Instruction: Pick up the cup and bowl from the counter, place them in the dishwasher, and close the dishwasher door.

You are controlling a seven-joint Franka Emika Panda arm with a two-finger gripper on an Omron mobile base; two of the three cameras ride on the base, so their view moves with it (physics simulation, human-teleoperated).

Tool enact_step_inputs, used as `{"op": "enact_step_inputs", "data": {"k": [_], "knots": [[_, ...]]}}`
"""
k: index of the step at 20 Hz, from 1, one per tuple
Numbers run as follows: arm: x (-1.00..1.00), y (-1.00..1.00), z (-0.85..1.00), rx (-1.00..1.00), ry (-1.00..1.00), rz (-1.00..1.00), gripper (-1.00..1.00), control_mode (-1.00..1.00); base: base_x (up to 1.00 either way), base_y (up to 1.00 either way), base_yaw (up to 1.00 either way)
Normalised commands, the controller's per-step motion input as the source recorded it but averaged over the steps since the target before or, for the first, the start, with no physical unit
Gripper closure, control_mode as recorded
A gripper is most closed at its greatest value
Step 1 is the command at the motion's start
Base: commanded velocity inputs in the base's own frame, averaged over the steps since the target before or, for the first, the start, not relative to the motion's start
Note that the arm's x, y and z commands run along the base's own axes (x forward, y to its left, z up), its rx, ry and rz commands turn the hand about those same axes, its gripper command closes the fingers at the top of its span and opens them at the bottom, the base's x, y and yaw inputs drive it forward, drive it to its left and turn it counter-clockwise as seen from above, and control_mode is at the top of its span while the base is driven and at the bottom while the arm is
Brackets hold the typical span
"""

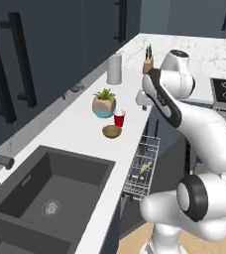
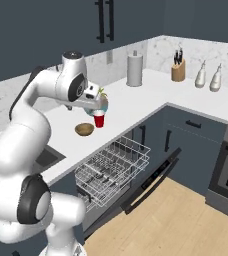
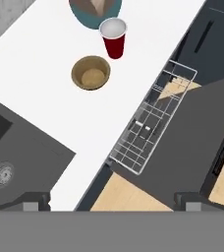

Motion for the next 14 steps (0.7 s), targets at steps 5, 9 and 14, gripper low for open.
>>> {"op": "enact_step_inputs", "data": {"k": [5,9,14], "knots": [[0.96,-0.04,-0.46,0.04,0.02,0.0,-1.0,-1.0,0.0,0.0,0.0],[0.99,0.04,-0.69,0.01,0.03,0.0,-1.0,-1.0,0.0,0.0,0.0],[0.88,0.03,-0.69,0.0,0.02,0.0,-1.0,-1.0,0.0,0.0,0.0]]}}
